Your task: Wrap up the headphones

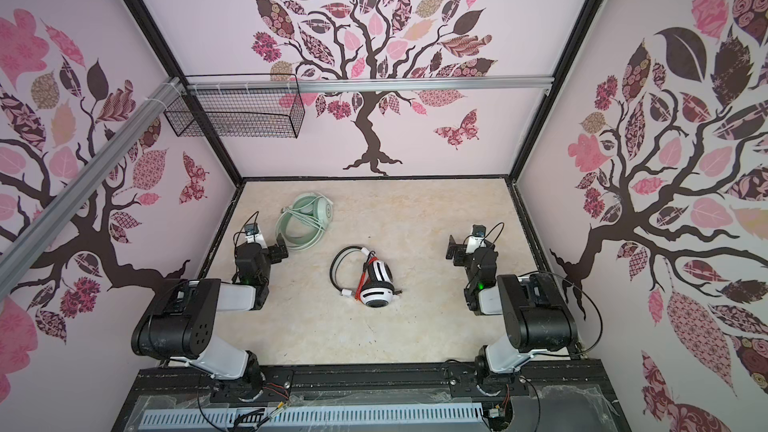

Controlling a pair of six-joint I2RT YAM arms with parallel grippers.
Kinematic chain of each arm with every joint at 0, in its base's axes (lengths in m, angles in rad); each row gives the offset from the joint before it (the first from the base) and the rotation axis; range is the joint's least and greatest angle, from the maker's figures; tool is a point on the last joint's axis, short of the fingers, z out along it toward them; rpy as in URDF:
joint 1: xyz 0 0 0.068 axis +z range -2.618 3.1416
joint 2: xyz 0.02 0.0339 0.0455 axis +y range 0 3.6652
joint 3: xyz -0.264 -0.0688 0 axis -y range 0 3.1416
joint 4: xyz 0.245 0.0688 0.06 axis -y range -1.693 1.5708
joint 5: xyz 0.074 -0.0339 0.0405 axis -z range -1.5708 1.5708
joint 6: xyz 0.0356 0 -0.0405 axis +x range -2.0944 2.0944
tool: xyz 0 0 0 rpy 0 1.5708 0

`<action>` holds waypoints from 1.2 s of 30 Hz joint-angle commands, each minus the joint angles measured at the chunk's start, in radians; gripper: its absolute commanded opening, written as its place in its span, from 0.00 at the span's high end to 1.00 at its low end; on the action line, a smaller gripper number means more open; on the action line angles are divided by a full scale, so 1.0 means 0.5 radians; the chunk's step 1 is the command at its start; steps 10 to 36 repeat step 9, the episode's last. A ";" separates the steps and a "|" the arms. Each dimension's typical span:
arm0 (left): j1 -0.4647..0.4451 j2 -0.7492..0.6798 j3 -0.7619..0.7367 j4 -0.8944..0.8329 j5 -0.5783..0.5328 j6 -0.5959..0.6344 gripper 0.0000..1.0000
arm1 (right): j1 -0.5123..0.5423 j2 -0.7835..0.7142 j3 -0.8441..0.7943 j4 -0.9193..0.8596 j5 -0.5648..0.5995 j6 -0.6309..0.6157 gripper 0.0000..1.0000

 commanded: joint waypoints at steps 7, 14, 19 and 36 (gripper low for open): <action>-0.003 -0.022 -0.026 0.005 0.008 -0.003 0.03 | 0.003 -0.019 0.020 -0.035 -0.016 0.012 0.01; -0.004 -0.022 -0.026 0.005 0.008 -0.003 0.03 | 0.002 -0.016 0.014 -0.013 -0.013 0.012 0.00; -0.004 -0.022 -0.026 0.005 0.008 -0.003 0.03 | 0.002 -0.016 0.014 -0.013 -0.013 0.012 0.00; -0.004 -0.022 -0.026 0.005 0.008 -0.003 0.03 | 0.002 -0.016 0.014 -0.013 -0.013 0.012 0.00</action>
